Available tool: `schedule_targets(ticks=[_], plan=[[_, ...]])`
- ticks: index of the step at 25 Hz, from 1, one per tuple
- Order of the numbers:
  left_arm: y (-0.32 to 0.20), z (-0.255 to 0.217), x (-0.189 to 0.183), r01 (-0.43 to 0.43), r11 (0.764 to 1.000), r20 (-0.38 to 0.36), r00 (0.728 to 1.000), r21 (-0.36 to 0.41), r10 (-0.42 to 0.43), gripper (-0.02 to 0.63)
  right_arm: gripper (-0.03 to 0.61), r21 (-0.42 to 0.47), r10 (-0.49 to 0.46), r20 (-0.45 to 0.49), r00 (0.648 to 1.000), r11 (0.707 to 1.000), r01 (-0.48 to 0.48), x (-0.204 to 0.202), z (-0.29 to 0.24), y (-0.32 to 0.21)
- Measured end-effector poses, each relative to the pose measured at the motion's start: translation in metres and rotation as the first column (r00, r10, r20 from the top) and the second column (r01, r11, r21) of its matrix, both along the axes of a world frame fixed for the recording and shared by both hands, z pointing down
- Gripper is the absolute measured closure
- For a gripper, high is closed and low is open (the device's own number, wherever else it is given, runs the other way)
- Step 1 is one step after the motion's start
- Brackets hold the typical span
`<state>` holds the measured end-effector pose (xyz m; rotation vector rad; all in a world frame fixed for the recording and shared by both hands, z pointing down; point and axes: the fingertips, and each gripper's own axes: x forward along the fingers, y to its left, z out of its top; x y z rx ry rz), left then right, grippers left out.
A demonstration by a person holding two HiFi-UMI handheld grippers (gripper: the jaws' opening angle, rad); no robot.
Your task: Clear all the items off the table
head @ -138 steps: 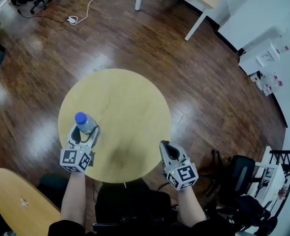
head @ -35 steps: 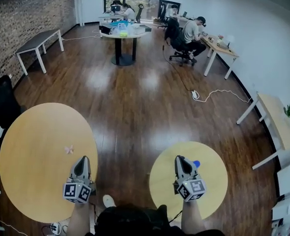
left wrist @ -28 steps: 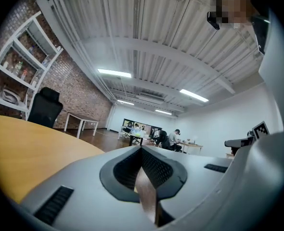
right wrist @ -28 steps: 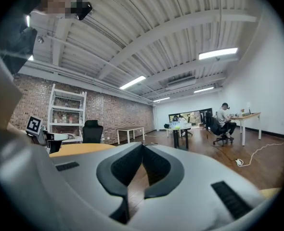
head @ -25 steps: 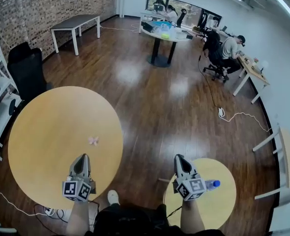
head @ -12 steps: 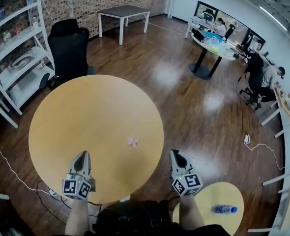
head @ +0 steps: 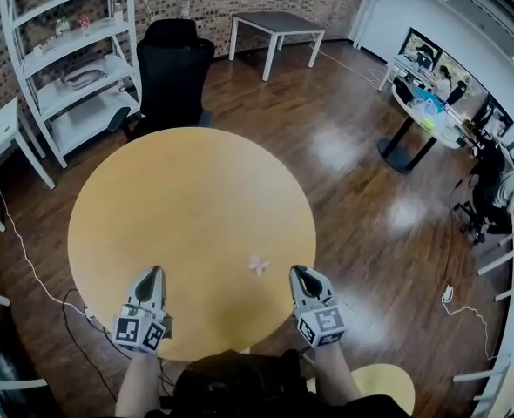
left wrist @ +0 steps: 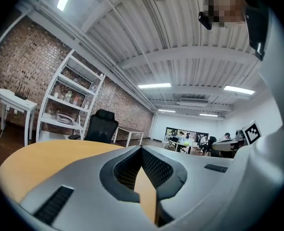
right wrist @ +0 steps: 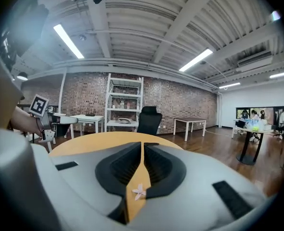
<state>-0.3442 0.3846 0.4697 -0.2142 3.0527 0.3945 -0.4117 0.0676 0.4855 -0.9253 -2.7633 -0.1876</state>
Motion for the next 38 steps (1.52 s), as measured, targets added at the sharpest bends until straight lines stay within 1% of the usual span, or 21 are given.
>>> schedule_targets(ticks=[3, 6, 10, 12, 13, 14, 15, 22, 26, 29, 32, 36, 38], plan=[[0.002, -0.001, -0.002, 0.035, 0.999, -0.013, 0.999, -0.002, -0.035, 0.614, 0.555, 0.006, -0.045, -0.013, 0.999, 0.999, 0.045, -0.015, 0.001, 0.009], [0.007, 0.004, 0.002, 0.055, 0.999, -0.031, 0.998, -0.004, -0.055, 0.614, 0.555, 0.010, -0.074, -0.048, 0.996, 0.997, 0.074, -0.023, 0.015, 0.021], [0.004, 0.011, 0.001, 0.061, 0.998, -0.061, 0.996, 0.005, -0.060, 0.614, 0.555, 0.016, -0.066, -0.093, 0.993, 0.998, 0.067, -0.033, 0.034, 0.024], [0.009, 0.018, 0.002, 0.078, 0.997, -0.080, 0.994, 0.012, -0.077, 0.614, 0.553, 0.023, -0.076, -0.124, 0.989, 0.997, 0.079, -0.036, 0.046, 0.031], [0.011, 0.023, 0.003, 0.091, 0.996, -0.095, 0.991, 0.011, -0.090, 0.614, 0.500, 0.029, -0.086, -0.147, 0.985, 0.995, 0.092, -0.036, 0.055, 0.035], [0.012, 0.029, 0.004, 0.105, 0.994, -0.112, 0.988, 0.007, -0.103, 0.614, 0.468, 0.038, -0.095, -0.172, 0.981, 0.994, 0.103, -0.036, 0.064, 0.038], [0.013, 0.035, 0.005, 0.115, 0.993, -0.129, 0.985, 0.002, -0.113, 0.614, 0.465, 0.049, -0.099, -0.194, 0.976, 0.993, 0.111, -0.037, 0.074, 0.040], [0.013, 0.071, 0.000, 0.129, 0.992, -0.223, 0.967, 0.009, -0.124, 0.614, 0.465, 0.130, -0.120, -0.295, 0.948, 0.978, 0.164, -0.049, 0.132, 0.056], [0.012, 0.088, 0.005, 0.149, 0.989, -0.274, 0.952, 0.014, -0.139, 0.614, 0.465, 0.175, -0.082, -0.360, 0.929, 0.972, 0.153, -0.056, 0.173, 0.059], [0.015, 0.099, 0.012, 0.150, 0.989, -0.310, 0.940, 0.008, -0.141, 0.614, 0.465, 0.211, -0.041, -0.390, 0.920, 0.969, 0.132, -0.060, 0.196, 0.063], [0.021, 0.105, 0.018, 0.167, 0.986, -0.336, 0.929, 0.001, -0.157, 0.614, 0.465, 0.227, -0.022, -0.412, 0.911, 0.966, 0.126, -0.059, 0.208, 0.066], [0.024, 0.111, 0.018, 0.190, 0.982, -0.345, 0.922, 0.010, -0.175, 0.614, 0.471, 0.235, -0.013, -0.418, 0.908, 0.964, 0.121, -0.060, 0.214, 0.068], [0.022, 0.114, 0.018, 0.189, 0.982, -0.347, 0.922, 0.016, -0.172, 0.614, 0.537, 0.246, -0.003, -0.413, 0.911, 0.963, 0.115, -0.061, 0.217, 0.067]])
